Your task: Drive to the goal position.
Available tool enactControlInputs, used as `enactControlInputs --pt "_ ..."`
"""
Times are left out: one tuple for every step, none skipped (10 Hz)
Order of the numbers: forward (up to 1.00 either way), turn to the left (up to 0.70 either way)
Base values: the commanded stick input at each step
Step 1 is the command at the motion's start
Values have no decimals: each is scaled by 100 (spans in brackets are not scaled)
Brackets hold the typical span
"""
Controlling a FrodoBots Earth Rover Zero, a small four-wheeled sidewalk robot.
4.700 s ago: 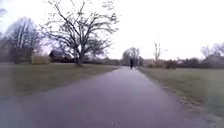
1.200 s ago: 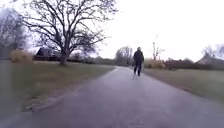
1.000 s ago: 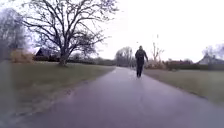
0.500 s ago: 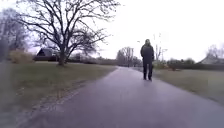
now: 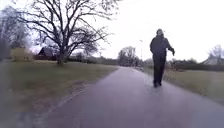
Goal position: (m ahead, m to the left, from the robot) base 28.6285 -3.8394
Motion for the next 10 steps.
enactControlInputs --pt "100 0" --pt "100 0" --pt "100 0" --pt "100 0" --pt "100 0" --pt "100 0" --pt "100 0" --pt "100 0" --pt "100 -21" --pt "100 -40"
